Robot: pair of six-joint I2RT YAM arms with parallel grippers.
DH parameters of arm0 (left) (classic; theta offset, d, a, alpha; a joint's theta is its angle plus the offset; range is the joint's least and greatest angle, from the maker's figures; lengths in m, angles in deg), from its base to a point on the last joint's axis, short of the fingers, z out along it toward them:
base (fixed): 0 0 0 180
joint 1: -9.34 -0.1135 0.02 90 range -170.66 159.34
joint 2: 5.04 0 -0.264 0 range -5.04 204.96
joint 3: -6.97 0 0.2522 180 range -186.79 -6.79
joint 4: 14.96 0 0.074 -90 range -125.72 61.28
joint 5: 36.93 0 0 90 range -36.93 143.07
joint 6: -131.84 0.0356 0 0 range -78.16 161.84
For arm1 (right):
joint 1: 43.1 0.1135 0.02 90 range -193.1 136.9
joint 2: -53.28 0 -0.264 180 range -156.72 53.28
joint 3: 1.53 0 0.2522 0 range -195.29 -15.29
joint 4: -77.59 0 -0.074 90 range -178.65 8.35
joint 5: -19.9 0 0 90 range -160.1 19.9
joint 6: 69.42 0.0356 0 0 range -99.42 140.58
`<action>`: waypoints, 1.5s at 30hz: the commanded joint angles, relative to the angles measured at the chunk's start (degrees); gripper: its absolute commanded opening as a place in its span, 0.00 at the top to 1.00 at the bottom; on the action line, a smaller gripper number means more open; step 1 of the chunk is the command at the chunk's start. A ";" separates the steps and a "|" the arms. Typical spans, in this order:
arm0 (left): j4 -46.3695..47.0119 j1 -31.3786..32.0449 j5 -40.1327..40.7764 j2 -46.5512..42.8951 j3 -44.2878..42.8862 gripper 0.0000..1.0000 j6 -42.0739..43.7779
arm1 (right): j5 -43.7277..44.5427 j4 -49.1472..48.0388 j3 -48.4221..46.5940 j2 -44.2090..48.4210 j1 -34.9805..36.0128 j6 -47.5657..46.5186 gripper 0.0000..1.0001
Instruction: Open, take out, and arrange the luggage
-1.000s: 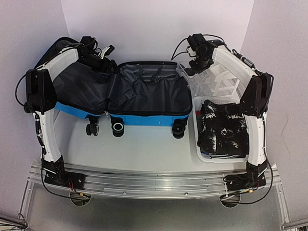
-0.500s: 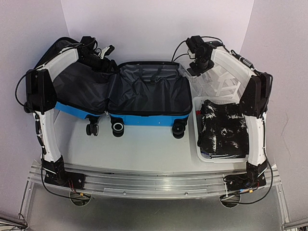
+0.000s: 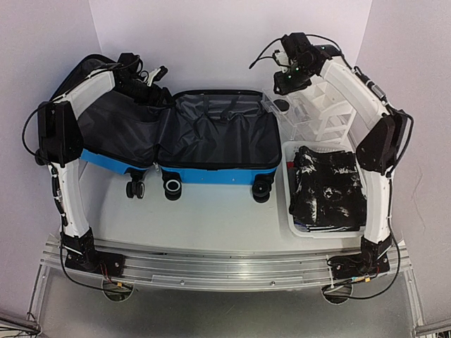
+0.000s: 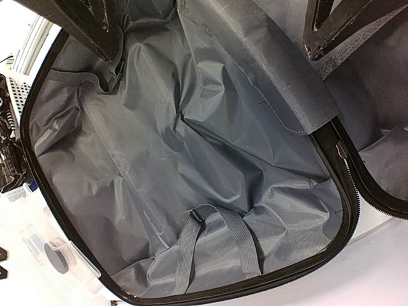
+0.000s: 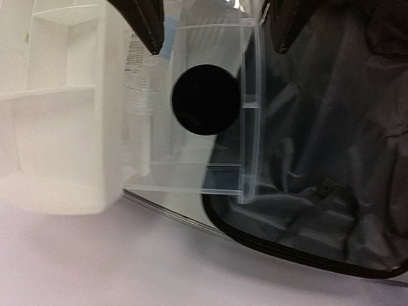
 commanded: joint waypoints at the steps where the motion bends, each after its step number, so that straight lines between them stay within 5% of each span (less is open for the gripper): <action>1: 0.68 -0.26 -0.35 -2.96 -0.28 0.00 -0.84 | -14.99 -1.74 3.90 2.85 5.34 -1.66 0.65; 12: 0.41 -0.31 -0.04 -3.56 0.46 0.00 -0.70 | 11.04 -1.65 1.84 -7.21 5.80 -2.67 0.93; 20: 0.29 -0.25 0.72 -4.43 1.42 0.01 -0.23 | 22.08 -1.58 3.64 -8.32 1.39 -0.39 1.00; 36: -0.45 -0.26 1.93 -4.63 1.86 0.00 -0.16 | 20.80 -1.38 -1.50 -14.41 -9.05 -8.50 1.00; 45: -1.20 -0.26 2.67 -3.62 1.43 0.00 -1.26 | 7.20 -1.42 -4.72 -14.91 -13.62 -10.46 1.00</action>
